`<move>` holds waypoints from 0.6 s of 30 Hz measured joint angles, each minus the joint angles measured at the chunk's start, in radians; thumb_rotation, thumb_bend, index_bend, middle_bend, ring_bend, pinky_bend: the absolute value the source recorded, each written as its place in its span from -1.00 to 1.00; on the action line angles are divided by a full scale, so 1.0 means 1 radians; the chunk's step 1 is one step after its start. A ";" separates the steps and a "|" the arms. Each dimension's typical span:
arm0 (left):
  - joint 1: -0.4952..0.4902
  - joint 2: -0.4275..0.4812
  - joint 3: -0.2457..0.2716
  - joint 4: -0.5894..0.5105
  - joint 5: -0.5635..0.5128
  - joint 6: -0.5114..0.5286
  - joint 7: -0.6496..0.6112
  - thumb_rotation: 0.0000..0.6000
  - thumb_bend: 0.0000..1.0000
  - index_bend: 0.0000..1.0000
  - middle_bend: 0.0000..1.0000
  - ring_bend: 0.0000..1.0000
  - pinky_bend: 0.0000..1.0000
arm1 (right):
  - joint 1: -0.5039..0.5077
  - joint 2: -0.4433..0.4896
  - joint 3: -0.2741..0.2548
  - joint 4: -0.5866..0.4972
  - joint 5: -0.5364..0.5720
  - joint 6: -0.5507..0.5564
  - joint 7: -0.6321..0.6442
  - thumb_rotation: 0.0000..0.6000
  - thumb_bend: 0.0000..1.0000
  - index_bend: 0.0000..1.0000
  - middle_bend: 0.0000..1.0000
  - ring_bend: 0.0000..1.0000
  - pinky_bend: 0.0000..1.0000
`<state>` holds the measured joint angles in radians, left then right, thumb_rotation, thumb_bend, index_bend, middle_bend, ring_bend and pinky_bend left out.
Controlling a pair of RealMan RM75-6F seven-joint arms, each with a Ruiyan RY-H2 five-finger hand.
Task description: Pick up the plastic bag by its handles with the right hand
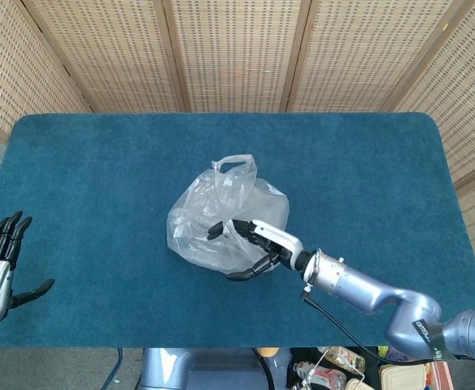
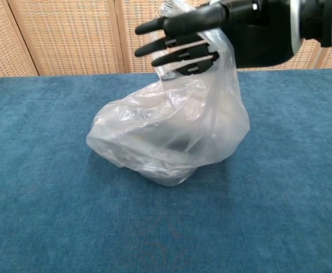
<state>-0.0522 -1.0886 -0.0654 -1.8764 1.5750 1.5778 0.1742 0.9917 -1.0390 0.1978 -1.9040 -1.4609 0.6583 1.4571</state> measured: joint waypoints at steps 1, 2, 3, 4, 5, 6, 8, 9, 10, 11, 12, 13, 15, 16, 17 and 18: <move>0.000 0.001 0.000 0.000 -0.002 -0.001 -0.001 1.00 -0.84 -1.00 -1.00 -1.00 -1.00 | -0.002 -0.004 0.006 -0.003 0.009 0.005 0.009 1.00 -0.58 -0.55 -0.48 -0.78 -0.83; -0.001 0.001 -0.001 0.000 -0.003 -0.001 -0.002 1.00 -0.84 -1.00 -1.00 -1.00 -1.00 | -0.004 -0.006 0.009 -0.006 0.014 0.007 0.018 1.00 -0.64 -0.55 -0.48 -0.76 -0.81; -0.001 0.002 -0.001 0.000 -0.004 -0.002 -0.003 1.00 -0.84 -1.00 -1.00 -1.00 -1.00 | -0.005 -0.008 0.013 -0.008 0.018 0.009 0.030 1.00 -0.76 -0.55 -0.48 -0.75 -0.79; -0.001 0.003 -0.001 0.000 -0.006 -0.003 -0.005 1.00 -0.84 -1.00 -1.00 -1.00 -1.00 | -0.007 -0.011 0.017 -0.011 0.022 0.010 0.049 1.00 -0.85 -0.55 -0.48 -0.74 -0.78; -0.002 0.003 -0.001 -0.001 -0.007 -0.003 -0.006 1.00 -0.84 -1.00 -1.00 -1.00 -1.00 | -0.008 -0.013 0.021 -0.014 0.025 0.010 0.067 1.00 -0.95 -0.56 -0.48 -0.74 -0.76; -0.002 0.004 -0.001 -0.002 -0.008 -0.004 -0.008 1.00 -0.85 -1.00 -1.00 -1.00 -1.00 | -0.008 -0.014 0.024 -0.016 0.028 0.009 0.088 1.00 -1.00 -0.56 -0.48 -0.74 -0.75; -0.002 0.007 -0.002 -0.003 -0.009 -0.004 -0.012 1.00 -0.85 -1.00 -1.00 -1.00 -1.00 | -0.009 -0.014 0.032 -0.021 0.028 0.001 0.143 1.00 -1.00 -0.57 -0.48 -0.73 -0.74; -0.001 0.008 -0.002 -0.003 -0.009 -0.003 -0.014 1.00 -0.85 -1.00 -1.00 -1.00 -1.00 | -0.008 -0.014 0.035 -0.023 0.026 -0.004 0.170 1.00 -1.00 -0.57 -0.48 -0.73 -0.73; -0.001 0.009 -0.002 -0.003 -0.009 -0.003 -0.016 1.00 -0.85 -1.00 -1.00 -1.00 -1.00 | -0.007 -0.013 0.039 -0.025 0.022 -0.011 0.206 1.00 -1.00 -0.57 -0.48 -0.73 -0.71; -0.002 0.010 -0.002 -0.003 -0.010 -0.003 -0.018 1.00 -0.85 -1.00 -1.00 -1.00 -1.00 | -0.006 -0.012 0.043 -0.027 0.017 -0.016 0.234 1.00 -1.00 -0.57 -0.48 -0.72 -0.68; -0.002 0.010 -0.002 -0.003 -0.011 -0.003 -0.019 1.00 -0.85 -1.00 -1.00 -1.00 -1.00 | -0.006 -0.012 0.046 -0.027 0.011 -0.019 0.263 1.00 -1.00 -0.57 -0.48 -0.72 -0.64; -0.002 0.011 -0.002 -0.002 -0.012 -0.005 -0.021 1.00 -0.85 -1.00 -1.00 -1.00 -1.00 | -0.005 -0.011 0.050 -0.026 -0.001 -0.020 0.304 1.00 -1.00 -0.57 -0.48 -0.72 -0.62; -0.003 0.013 -0.002 -0.002 -0.014 -0.006 -0.024 1.00 -0.85 -1.00 -1.00 -1.00 -1.00 | -0.004 -0.012 0.056 -0.022 -0.024 -0.019 0.368 1.00 -1.00 -0.57 -0.46 -0.71 -0.56; -0.003 0.013 -0.003 -0.002 -0.015 -0.006 -0.026 1.00 -0.85 -1.00 -1.00 -1.00 -1.00 | -0.004 -0.013 0.058 -0.017 -0.043 -0.016 0.410 1.00 -1.00 -0.57 -0.44 -0.69 -0.54; -0.003 0.014 -0.003 -0.002 -0.016 -0.006 -0.027 1.00 -0.85 -1.00 -1.00 -1.00 -1.00 | -0.003 -0.013 0.060 -0.012 -0.057 -0.013 0.439 1.00 -1.00 -0.57 -0.40 -0.64 -0.52; -0.004 0.014 -0.004 -0.002 -0.017 -0.006 -0.029 1.00 -0.85 -1.00 -1.00 -1.00 -1.00 | -0.002 -0.014 0.061 -0.007 -0.070 -0.009 0.468 1.00 -1.00 -0.57 -0.35 -0.59 -0.50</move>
<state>-0.0558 -1.0742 -0.0690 -1.8782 1.5577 1.5721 0.1456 0.9902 -1.0528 0.2588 -1.9109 -1.5312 0.6496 1.9248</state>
